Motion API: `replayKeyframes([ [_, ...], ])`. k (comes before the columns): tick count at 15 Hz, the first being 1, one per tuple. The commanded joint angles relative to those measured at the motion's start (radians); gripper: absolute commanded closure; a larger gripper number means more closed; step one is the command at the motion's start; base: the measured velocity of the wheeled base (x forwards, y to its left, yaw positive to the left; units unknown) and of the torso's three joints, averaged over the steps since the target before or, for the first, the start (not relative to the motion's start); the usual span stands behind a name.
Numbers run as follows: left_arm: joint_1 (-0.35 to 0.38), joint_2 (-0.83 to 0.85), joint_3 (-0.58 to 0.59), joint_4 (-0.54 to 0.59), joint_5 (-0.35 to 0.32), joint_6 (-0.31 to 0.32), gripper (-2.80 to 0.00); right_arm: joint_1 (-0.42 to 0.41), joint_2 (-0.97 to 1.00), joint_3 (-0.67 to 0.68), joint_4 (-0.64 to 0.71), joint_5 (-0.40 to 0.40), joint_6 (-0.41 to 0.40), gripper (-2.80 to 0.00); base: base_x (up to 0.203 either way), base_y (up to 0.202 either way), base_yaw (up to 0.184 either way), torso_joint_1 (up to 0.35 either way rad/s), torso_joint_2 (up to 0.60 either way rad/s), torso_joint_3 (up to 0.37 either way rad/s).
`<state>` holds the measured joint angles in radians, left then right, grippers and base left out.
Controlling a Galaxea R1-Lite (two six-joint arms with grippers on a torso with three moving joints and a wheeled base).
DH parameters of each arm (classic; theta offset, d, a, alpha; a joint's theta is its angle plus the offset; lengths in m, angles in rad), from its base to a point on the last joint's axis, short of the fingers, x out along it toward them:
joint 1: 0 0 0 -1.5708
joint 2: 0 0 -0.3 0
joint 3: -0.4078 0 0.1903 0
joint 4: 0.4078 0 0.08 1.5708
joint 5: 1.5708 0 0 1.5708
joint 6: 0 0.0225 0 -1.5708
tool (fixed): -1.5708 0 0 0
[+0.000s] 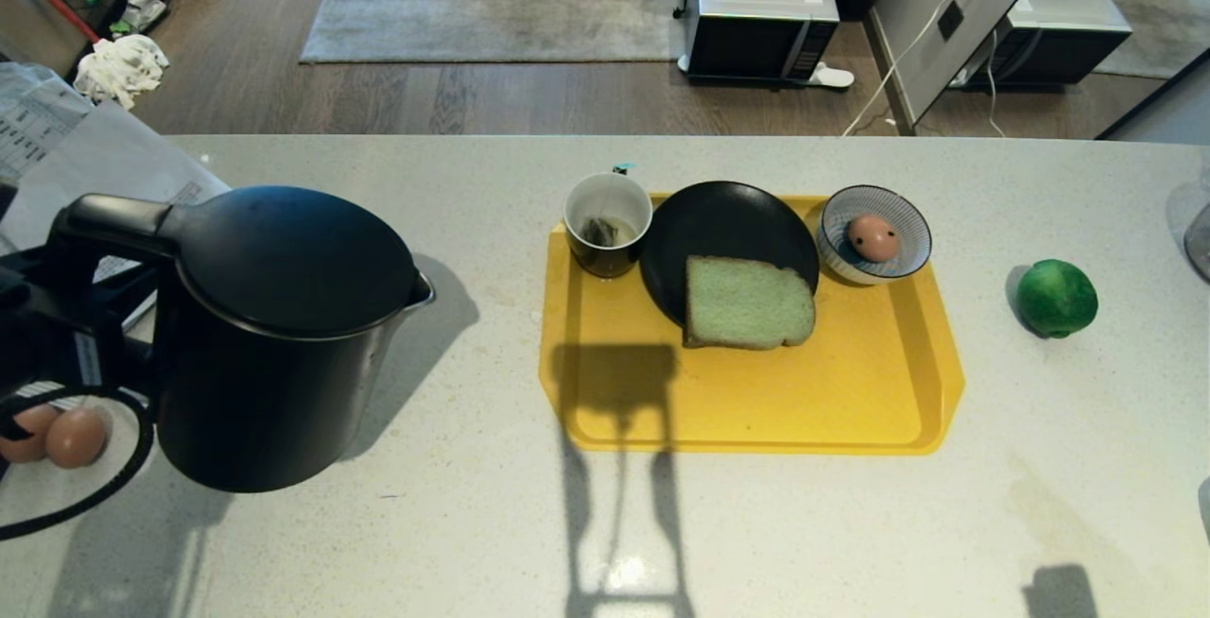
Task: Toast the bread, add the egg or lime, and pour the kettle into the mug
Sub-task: Put the kettle back
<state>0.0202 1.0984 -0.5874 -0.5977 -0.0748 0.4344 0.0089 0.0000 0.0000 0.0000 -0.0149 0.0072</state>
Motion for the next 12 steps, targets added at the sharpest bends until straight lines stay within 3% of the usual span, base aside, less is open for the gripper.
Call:
replayKeyframes([
  [1,0.101,0.046,0.101,-0.204,-0.181,-0.017,0.00,0.000,0.001,0.001,0.000,0.000,0.000,0.00,0.000,0.000,0.000,0.000,0.00,0.000],
  [8,0.128,0.410,0.183,-0.888,-0.213,-0.115,0.00,0.000,0.000,0.002,0.000,0.000,0.000,0.00,0.000,0.000,0.000,0.000,0.00,0.000],
  [12,0.142,0.481,0.178,-0.932,-0.217,-0.158,0.00,0.000,0.000,0.000,0.000,0.000,0.000,0.00,0.000,0.000,0.000,0.000,0.00,0.000],
])
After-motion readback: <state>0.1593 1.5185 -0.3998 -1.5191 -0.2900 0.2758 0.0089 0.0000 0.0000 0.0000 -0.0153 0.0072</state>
